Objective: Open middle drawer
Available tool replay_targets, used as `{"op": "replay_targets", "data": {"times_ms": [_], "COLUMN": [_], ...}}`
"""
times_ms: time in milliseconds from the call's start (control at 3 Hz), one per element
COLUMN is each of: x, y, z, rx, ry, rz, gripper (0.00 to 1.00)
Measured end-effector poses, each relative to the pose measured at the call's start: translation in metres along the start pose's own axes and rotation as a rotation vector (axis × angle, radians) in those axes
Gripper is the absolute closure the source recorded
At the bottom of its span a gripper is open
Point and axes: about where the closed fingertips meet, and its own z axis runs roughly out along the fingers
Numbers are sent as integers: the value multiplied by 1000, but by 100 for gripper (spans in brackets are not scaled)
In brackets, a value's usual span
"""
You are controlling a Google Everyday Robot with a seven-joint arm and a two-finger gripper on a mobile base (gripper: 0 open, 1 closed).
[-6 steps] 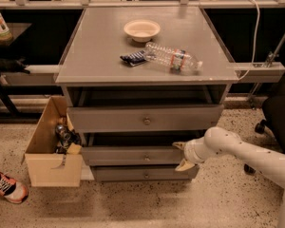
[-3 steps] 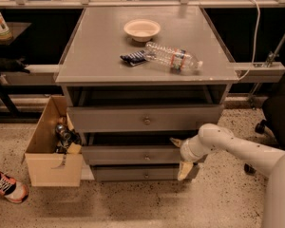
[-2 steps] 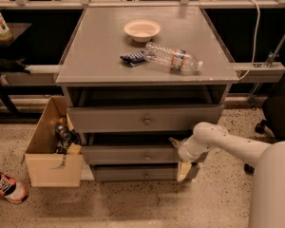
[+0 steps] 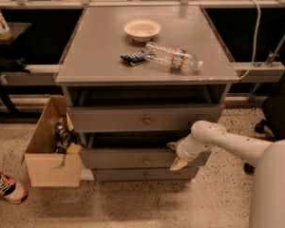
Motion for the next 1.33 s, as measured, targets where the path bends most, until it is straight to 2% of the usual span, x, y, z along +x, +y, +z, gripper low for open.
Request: {"op": "replay_targets", "data": {"times_ms": [333,667,1000,1333], "x": [-2,-25,-25,-25], "y": [-1,10,10,10], "z": [-5,-4,-4,-4], "rx": [0,-44,-44,-44], "ry": [0,-22,-23,-23], "rz": [0,-18,-18,-18], "gripper": [65,93,77,55]}}
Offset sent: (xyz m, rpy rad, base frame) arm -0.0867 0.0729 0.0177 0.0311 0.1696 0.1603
